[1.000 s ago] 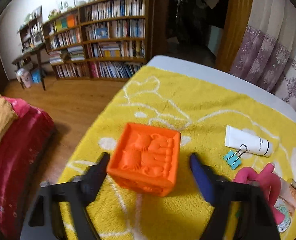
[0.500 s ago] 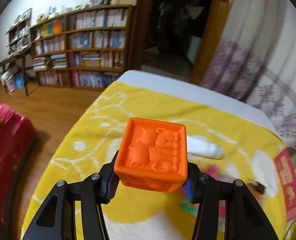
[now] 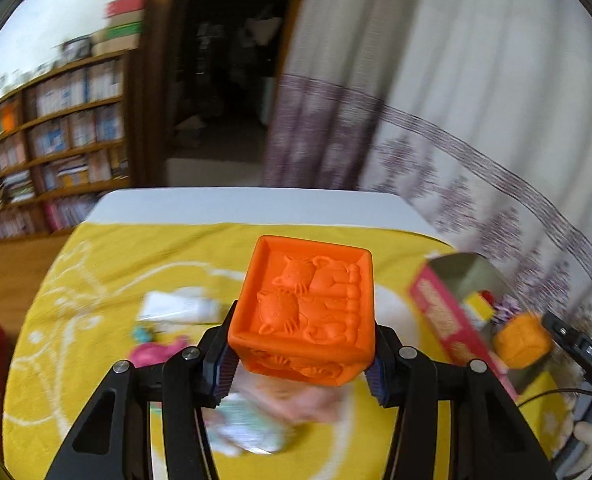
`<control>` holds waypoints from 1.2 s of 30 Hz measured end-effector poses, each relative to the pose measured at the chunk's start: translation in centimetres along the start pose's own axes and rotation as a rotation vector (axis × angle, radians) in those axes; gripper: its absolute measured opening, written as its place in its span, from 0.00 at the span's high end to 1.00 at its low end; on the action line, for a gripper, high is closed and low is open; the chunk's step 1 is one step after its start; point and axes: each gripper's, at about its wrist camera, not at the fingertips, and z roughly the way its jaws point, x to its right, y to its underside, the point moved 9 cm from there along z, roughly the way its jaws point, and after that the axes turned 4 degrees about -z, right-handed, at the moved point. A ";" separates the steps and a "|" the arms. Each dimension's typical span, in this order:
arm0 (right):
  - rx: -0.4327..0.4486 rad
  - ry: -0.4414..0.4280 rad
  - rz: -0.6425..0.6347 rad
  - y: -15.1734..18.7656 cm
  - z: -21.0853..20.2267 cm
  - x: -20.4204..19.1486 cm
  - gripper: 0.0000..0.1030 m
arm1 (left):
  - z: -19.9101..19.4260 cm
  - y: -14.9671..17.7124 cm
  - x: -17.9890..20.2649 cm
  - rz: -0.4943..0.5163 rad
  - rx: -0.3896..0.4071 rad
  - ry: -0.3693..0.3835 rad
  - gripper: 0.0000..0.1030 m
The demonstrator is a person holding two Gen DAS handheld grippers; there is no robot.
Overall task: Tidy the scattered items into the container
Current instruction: 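Lower both orange cubes into the tin and open both grippers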
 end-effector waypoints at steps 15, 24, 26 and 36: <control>0.066 0.021 0.087 -1.0 -2.4 6.4 0.28 | 6.3 1.3 18.8 0.213 -0.109 0.192 0.48; 0.054 0.012 0.046 -0.7 -1.7 6.0 0.28 | 11.8 -1.4 23.7 0.265 -0.105 0.186 0.43; 0.040 0.009 0.045 -0.4 -1.2 6.2 0.28 | 12.6 -1.8 23.6 0.265 -0.103 0.168 0.23; 0.023 0.024 0.027 0.2 -0.5 6.0 0.28 | 12.5 -2.3 18.8 0.151 -0.107 0.127 0.15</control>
